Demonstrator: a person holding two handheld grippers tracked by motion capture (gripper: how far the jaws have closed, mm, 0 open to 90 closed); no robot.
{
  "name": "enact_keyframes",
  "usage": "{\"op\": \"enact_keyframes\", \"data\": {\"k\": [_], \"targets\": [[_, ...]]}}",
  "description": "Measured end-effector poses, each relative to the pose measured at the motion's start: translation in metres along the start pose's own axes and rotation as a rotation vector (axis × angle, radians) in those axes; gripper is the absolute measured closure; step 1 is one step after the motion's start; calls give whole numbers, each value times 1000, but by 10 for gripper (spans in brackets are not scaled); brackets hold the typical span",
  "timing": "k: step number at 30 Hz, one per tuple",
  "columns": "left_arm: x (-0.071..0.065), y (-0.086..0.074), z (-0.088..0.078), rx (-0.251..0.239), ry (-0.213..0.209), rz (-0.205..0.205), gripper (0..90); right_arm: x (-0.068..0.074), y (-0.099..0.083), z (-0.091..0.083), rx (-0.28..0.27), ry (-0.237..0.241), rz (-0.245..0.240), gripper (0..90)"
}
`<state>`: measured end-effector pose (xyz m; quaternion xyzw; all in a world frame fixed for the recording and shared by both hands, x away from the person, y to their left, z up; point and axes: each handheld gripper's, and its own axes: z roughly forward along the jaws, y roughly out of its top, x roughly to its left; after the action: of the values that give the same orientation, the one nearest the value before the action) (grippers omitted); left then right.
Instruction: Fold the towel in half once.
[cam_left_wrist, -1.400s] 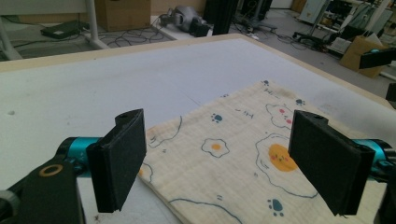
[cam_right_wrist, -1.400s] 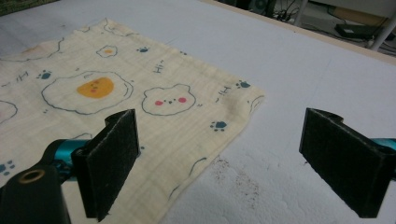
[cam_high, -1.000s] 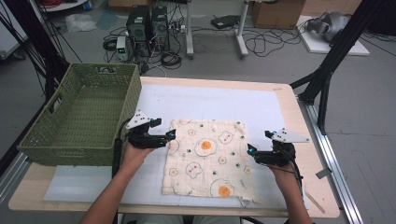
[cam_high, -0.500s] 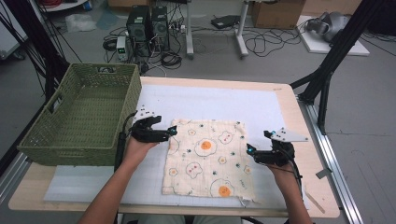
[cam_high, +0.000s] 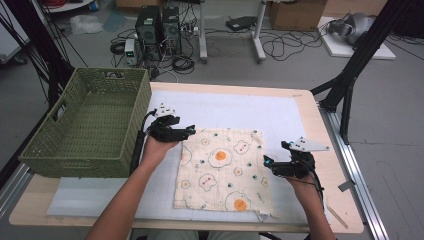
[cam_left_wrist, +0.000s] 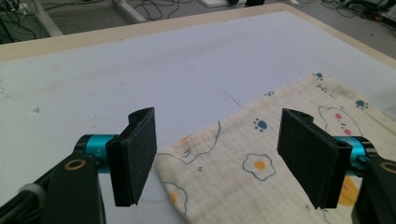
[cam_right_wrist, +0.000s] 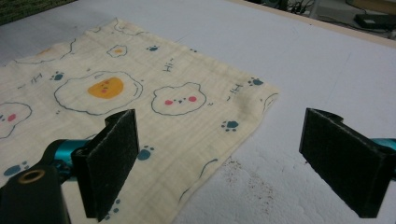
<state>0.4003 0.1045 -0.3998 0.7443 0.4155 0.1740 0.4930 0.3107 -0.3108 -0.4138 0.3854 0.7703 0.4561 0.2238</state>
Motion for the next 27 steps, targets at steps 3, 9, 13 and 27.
{"op": "enact_keyframes", "data": {"k": [3, 9, 13, 27], "targets": [[3, 1, 7, 24, 6, 6, 302, -1, 0, 0, -2, 0, 7, 113], [12, -10, 26, 104, 34, 6, 348, -2, 0, -2, 0, 6, 12, 113], [15, -14, 32, 110, 73, 18, 410, -3, 0, -2, -2, 8, 11, 114], [17, -27, 53, 188, 117, 79, 520, -5, -1, 6, 28, 10, 18, 113]]}}
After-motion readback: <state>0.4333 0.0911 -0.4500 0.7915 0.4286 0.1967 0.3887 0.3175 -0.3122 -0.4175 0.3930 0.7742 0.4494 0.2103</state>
